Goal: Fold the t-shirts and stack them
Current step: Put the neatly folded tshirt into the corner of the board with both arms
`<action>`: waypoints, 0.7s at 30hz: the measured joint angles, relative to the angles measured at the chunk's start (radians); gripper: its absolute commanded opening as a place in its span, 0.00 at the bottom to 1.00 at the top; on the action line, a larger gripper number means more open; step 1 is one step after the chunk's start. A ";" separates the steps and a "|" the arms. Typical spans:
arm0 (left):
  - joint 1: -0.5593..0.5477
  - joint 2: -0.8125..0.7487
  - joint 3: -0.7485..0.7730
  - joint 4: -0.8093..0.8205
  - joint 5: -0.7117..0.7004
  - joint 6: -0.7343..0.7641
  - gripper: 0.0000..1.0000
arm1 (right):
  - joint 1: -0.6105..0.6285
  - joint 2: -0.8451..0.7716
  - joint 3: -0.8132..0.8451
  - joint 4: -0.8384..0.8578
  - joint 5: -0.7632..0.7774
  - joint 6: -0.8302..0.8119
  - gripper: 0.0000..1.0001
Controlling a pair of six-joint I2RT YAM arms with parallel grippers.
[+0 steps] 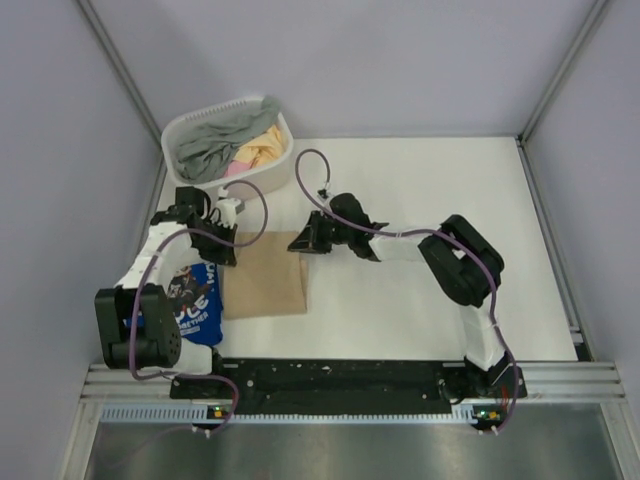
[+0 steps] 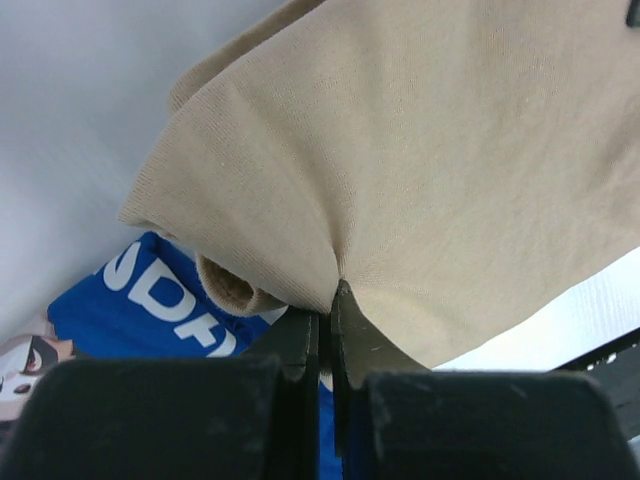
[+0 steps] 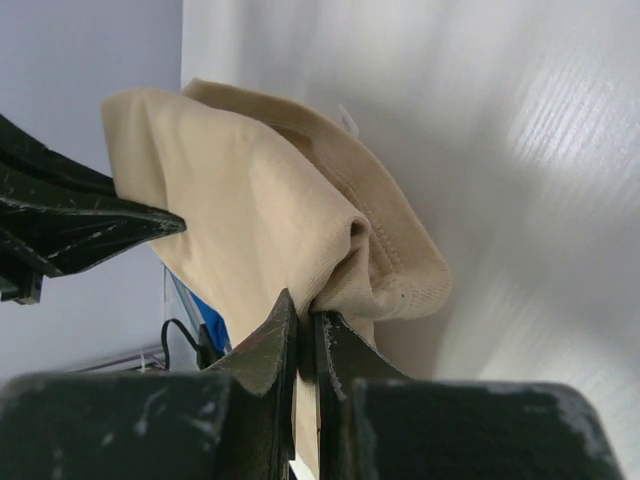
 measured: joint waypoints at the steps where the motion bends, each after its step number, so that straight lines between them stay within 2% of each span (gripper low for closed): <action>1: 0.000 -0.016 -0.006 -0.004 -0.003 0.003 0.00 | 0.001 -0.001 -0.007 0.007 0.000 0.005 0.00; 7: 0.000 -0.100 -0.021 -0.044 -0.028 0.021 0.00 | 0.011 -0.027 -0.062 0.035 0.003 0.022 0.00; 21: 0.005 -0.378 -0.018 -0.194 -0.140 0.049 0.00 | 0.093 -0.167 -0.063 0.047 0.029 -0.006 0.00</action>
